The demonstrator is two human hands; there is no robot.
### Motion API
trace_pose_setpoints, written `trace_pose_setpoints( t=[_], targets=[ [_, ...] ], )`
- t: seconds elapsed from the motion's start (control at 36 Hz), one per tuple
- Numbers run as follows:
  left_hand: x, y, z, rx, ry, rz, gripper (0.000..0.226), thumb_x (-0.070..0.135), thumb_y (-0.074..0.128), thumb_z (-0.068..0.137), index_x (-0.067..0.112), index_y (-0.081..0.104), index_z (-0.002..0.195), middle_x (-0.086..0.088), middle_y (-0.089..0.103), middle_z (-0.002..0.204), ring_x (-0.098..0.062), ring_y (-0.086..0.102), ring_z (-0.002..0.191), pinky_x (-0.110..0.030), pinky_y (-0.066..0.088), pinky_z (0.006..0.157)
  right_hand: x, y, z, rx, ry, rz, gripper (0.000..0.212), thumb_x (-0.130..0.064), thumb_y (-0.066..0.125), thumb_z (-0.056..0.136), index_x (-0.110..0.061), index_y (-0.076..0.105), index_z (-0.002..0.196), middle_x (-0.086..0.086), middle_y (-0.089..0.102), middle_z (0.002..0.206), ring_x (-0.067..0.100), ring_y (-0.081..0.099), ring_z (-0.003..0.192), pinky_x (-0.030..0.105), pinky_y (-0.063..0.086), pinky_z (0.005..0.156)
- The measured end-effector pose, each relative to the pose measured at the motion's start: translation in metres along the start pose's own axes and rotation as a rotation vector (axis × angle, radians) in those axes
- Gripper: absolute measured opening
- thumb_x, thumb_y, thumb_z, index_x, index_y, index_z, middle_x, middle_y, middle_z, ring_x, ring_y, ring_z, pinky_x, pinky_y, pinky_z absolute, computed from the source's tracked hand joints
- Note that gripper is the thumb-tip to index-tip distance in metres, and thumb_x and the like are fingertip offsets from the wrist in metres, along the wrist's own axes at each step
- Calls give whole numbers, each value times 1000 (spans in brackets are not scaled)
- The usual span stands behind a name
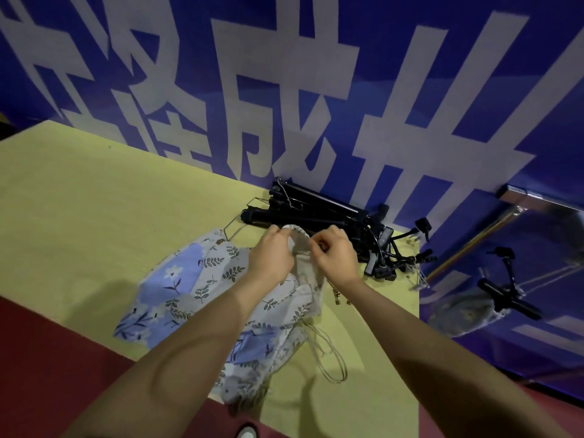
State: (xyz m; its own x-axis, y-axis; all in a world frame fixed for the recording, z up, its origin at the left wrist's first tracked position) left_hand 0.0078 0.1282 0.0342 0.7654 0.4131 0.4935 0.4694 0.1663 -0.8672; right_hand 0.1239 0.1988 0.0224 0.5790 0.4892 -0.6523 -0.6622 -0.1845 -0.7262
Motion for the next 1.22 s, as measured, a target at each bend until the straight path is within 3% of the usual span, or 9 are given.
trace_pose_setpoints(
  t=[0.14,0.22,0.36,0.44,0.58,0.67,0.89,0.97,1.22],
  targets=[
    [-1,-17,23,89,-15,-78,31,2,43,90,7,57,118,-12,48,123,-33,60,91,-41,52,73,2,-1,33,-2,31,-79,13,-17,54,92,-11,64,96,2,56,99,16,49,99,30,42,73],
    [-5,-21,37,92,-2,-12,27,4,43,92,8,57,115,-10,49,122,-33,59,94,-37,47,68,11,4,51,-5,81,-133,17,-13,50,92,-11,64,102,3,58,105,20,52,103,34,46,76],
    [-17,-16,56,15,-8,123,27,3,43,91,8,53,116,-11,48,123,-33,59,95,-34,38,64,29,26,77,-237,77,-359,40,-17,51,93,-10,48,133,10,52,132,30,47,121,40,41,99],
    [-26,-9,65,-19,-24,127,26,3,44,90,7,53,114,-12,48,123,-33,59,94,-35,38,64,36,38,87,-327,42,-476,48,-23,52,94,-11,40,140,11,48,139,30,45,125,39,36,103],
    [-38,5,74,-53,-17,121,26,3,43,90,9,53,113,-9,50,118,-30,60,88,-34,37,61,40,56,101,-333,8,-776,53,-34,54,93,-14,35,139,15,39,135,34,36,123,41,30,102],
    [-43,8,80,-43,-12,131,24,4,44,90,9,54,111,-9,52,116,-30,60,85,-33,36,60,43,66,109,-349,-3,-868,46,-33,57,91,-11,44,130,16,36,134,34,35,121,40,29,101],
    [-43,12,83,-8,67,249,29,6,44,91,9,52,118,-9,52,119,-28,58,98,-32,36,66,45,81,114,-439,36,-751,53,-17,63,88,-10,35,132,12,53,125,30,50,116,37,38,93],
    [-39,12,82,28,116,282,31,5,45,89,11,53,119,-7,54,120,-26,54,106,-30,33,69,43,78,110,-406,24,-745,47,-16,61,88,-11,40,130,11,54,122,29,52,113,35,39,90],
    [-28,10,74,7,137,314,32,2,46,87,10,52,118,-9,53,119,-28,57,100,-30,32,68,24,31,101,-257,-19,-742,43,-24,61,88,-8,45,125,11,54,120,32,54,108,36,41,79]
  ],
)
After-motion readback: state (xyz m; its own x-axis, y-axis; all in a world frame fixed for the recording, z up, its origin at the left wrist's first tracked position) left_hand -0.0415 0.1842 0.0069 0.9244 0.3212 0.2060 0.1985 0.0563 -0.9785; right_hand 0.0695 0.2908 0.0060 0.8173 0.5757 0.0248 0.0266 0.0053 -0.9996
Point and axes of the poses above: each hand's wrist, its own z-axis towards the middle knuckle, its own y-axis out of the palm, x = y × z, the point moved 6 cm from there along z, towards the middle knuckle
